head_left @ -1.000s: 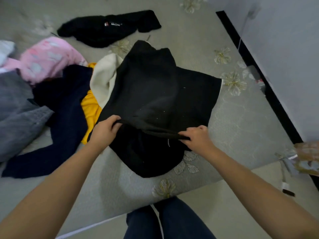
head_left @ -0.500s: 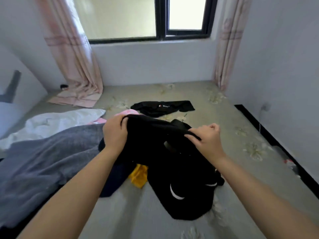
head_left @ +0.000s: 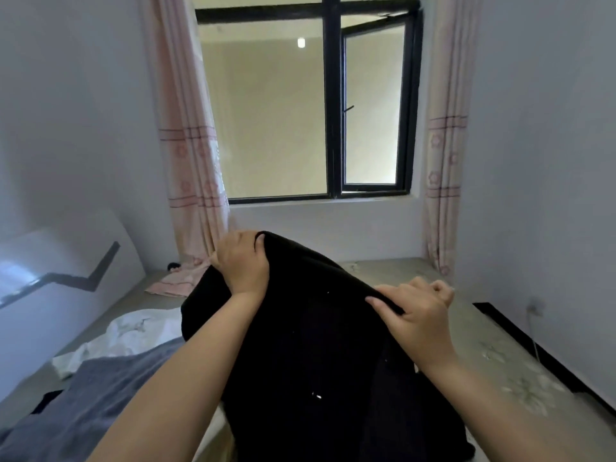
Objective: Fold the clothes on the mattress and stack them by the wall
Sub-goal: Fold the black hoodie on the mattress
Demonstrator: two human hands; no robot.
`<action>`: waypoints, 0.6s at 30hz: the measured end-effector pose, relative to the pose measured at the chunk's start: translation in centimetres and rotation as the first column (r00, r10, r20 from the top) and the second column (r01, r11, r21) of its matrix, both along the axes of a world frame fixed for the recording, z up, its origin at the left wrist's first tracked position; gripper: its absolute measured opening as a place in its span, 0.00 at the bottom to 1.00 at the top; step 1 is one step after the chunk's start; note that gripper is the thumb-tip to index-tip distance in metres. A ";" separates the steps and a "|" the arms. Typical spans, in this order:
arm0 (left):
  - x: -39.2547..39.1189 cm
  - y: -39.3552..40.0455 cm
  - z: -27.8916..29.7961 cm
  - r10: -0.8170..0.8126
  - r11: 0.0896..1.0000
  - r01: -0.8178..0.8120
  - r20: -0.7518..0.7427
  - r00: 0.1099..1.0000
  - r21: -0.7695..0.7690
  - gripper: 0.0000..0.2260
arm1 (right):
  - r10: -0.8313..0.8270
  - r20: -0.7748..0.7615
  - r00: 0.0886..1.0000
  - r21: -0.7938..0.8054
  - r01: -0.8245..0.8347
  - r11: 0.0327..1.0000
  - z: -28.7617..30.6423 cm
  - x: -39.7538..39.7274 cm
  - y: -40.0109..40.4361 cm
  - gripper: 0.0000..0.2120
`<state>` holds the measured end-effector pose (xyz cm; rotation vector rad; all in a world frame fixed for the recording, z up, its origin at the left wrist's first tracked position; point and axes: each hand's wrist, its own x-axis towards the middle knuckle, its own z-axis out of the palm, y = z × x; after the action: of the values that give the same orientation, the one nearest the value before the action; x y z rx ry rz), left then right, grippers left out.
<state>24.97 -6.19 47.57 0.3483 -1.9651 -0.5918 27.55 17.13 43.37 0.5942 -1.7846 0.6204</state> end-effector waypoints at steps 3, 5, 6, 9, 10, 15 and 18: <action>-2.7 2.2 0.3 -0.033 0.999 0.033 0.019 0.999 -0.016 0.12 | -0.009 0.099 0.995 -0.014 0.011 1.000 -0.5 -1.0 1.4 0.05; -5.5 4.4 -0.4 -0.058 0.998 0.059 0.076 0.995 -0.014 0.13 | -0.032 0.186 0.982 0.013 0.030 0.999 -2.0 -2.4 3.0 0.04; -7.1 5.8 -1.1 -0.082 0.996 0.085 0.106 0.991 -0.027 0.13 | -0.056 0.238 0.970 0.036 0.049 0.998 -3.0 -3.3 4.0 0.05; -12.7 11.2 -4.1 -0.185 0.976 0.204 0.200 0.962 -0.079 0.13 | -0.151 0.411 0.899 0.092 0.124 0.988 -7.2 -6.7 8.2 0.06; -14.7 13.2 -5.5 -0.227 0.962 0.255 0.234 0.945 -0.096 0.13 | -0.185 0.477 0.859 0.111 0.150 0.982 -9.0 -8.0 9.9 0.08; -23.5 24.3 -14.8 -0.531 0.731 0.656 0.447 0.720 -0.188 0.11 | -0.463 0.800 0.382 0.355 0.322 0.878 -18.4 -13.8 20.5 0.09; -25.6 27.3 -22.6 -0.503 0.572 0.807 0.716 0.484 -0.144 0.14 | -0.586 0.809 0.054 0.550 0.286 0.785 -24.4 -16.0 25.8 0.12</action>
<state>-0.67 21.08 25.02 -0.7276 -2.8167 -0.4807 11.58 42.93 18.98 -0.4623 -3.1423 0.2663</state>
